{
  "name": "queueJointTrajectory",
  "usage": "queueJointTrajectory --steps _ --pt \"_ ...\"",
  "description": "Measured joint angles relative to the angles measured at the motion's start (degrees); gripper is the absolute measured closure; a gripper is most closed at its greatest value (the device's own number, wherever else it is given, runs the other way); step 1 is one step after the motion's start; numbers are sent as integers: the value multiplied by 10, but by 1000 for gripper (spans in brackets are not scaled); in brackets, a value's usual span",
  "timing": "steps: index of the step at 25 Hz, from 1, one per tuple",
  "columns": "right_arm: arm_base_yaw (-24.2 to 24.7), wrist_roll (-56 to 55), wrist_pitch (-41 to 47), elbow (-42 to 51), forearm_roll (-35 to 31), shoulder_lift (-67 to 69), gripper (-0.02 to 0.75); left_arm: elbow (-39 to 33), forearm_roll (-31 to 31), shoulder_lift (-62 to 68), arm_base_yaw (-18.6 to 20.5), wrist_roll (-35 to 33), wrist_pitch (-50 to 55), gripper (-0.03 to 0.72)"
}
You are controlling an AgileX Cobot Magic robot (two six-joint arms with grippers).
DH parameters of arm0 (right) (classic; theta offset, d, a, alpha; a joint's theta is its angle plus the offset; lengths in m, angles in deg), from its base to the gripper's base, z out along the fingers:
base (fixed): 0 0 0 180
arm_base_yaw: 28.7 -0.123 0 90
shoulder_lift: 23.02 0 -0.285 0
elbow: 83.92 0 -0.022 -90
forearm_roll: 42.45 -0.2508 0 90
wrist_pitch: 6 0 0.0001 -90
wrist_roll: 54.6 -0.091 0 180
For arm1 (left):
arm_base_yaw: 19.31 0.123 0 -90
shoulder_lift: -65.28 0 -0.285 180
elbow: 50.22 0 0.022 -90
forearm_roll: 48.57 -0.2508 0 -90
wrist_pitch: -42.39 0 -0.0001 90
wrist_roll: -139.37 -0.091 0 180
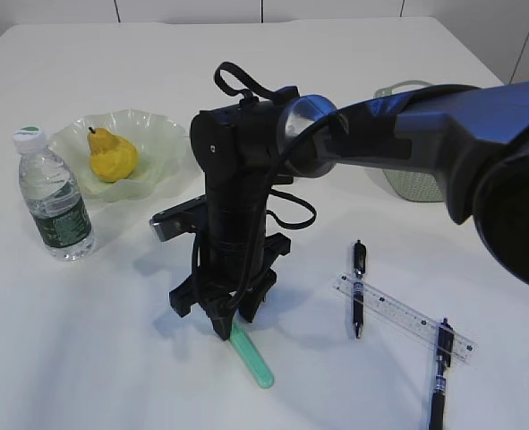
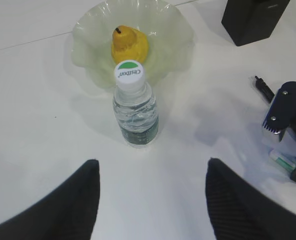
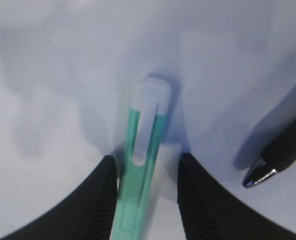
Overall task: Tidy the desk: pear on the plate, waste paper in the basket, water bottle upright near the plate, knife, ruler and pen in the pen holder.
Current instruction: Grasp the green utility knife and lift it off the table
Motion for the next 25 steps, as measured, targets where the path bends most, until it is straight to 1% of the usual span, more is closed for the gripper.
queueJointTrajectory --steps 12,16,22,25 --pt "0 -21 0 0 1 0 408 0 0 0 0 0 3 222" --pt "0 -24 0 -4 3 5 478 0 0 0 0 0 4 222" --pt "0 -28 1 -6 3 6 563 0 0 0 0 0 15 222" --pt "0 -28 1 -6 3 6 588 0 0 0 0 0 15 222"
